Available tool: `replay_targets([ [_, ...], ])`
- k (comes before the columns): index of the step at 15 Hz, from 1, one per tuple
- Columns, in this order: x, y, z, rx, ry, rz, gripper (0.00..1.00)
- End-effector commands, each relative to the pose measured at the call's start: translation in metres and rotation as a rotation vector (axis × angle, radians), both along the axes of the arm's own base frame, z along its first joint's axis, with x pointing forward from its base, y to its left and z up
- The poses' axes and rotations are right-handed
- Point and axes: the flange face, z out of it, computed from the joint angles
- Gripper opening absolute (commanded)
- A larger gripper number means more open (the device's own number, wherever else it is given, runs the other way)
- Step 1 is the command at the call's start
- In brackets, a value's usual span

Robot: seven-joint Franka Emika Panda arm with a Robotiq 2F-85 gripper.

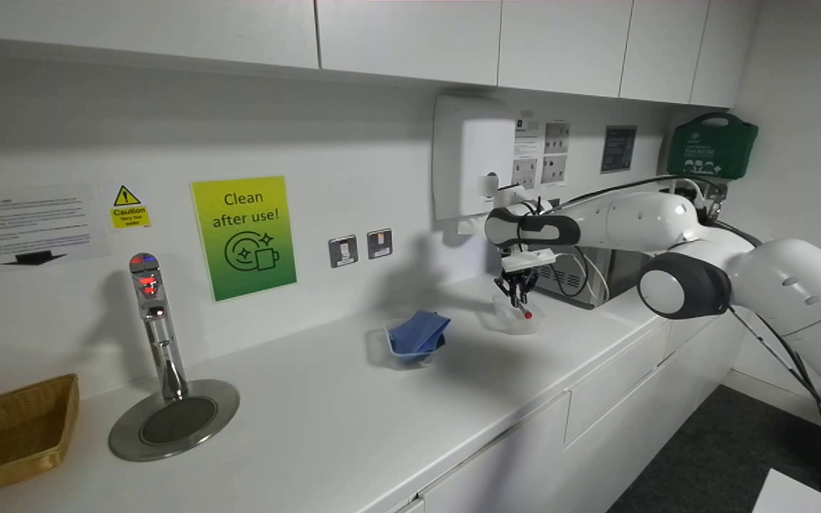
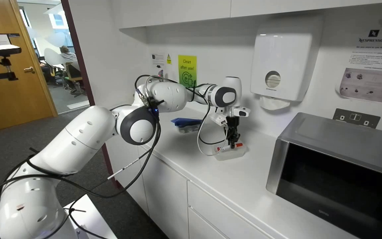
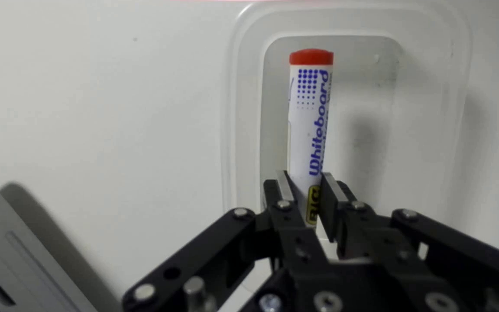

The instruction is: Put the red marker in the clear bowl on the right.

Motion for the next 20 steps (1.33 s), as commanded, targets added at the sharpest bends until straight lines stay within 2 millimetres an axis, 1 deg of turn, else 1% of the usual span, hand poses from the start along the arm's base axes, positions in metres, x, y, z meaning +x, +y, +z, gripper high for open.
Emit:
replay_targets([
  [1,0.004,0.001,0.000,0.035,0.000,0.033,0.05],
  [7,0.006,0.005,-0.012,0.056,0.005,0.042,0.05],
  [14,0.006,0.006,-0.012,0.067,0.002,0.043,0.05],
  [15,0.006,0.005,-0.013,0.069,0.002,0.042,0.08],
  [16,0.006,0.006,-0.013,0.071,0.003,0.041,0.46],
  [17,0.006,0.006,-0.013,0.072,0.003,0.041,0.47],
  [18,0.006,0.005,-0.013,0.075,0.003,0.040,0.54],
  [19,0.006,0.005,-0.013,0.076,0.002,0.038,0.63],
  [20,0.005,0.004,-0.013,0.077,0.001,0.036,0.69],
])
